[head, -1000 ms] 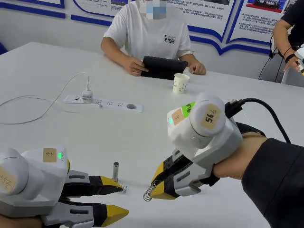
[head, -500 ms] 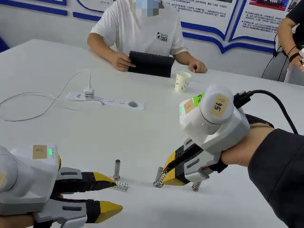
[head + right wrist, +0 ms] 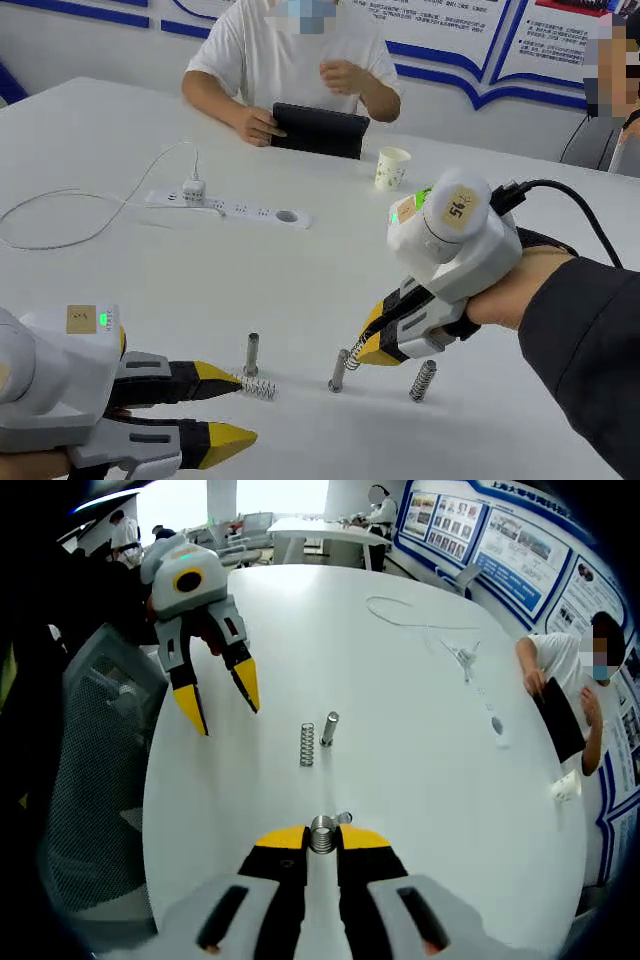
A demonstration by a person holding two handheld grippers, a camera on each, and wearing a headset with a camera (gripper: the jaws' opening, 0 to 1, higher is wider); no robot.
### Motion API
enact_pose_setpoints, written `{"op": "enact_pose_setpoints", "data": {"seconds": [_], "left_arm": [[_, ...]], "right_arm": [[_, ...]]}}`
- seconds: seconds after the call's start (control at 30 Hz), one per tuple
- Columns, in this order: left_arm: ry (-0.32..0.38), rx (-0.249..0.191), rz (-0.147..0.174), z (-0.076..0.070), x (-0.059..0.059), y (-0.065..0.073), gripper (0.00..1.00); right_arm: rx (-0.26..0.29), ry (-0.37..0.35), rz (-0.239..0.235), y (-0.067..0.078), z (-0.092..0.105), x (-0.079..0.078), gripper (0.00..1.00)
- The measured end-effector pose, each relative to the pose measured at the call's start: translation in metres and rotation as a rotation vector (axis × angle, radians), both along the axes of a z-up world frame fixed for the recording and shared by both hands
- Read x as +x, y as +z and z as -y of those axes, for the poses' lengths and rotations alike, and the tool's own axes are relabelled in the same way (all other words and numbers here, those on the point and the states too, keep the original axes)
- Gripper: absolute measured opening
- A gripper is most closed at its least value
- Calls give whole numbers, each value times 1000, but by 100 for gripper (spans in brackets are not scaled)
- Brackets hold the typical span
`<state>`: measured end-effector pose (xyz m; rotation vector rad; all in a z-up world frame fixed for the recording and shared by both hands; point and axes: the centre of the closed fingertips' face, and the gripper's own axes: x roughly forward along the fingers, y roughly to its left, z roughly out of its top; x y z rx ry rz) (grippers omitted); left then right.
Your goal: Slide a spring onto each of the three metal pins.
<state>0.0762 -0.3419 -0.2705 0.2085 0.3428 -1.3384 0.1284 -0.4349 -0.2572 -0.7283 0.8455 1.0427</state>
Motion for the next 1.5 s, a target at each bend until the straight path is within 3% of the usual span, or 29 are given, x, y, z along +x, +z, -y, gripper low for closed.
{"op": "enact_pose_setpoints", "data": {"seconds": [0.67, 1.07, 1.5], "left_arm": [[13, 4, -15, -5, 3, -5, 30], [13, 8, -23, -5, 3, -8, 30], [16, 11, -29, -6, 2, -10, 30]], "right_arm": [[-28, -25, -37, -19, 1, 21, 12], [-60, -41, -89, -36, -3, 24, 12], [-109, -45, -105, -54, -5, 22, 12]]}}
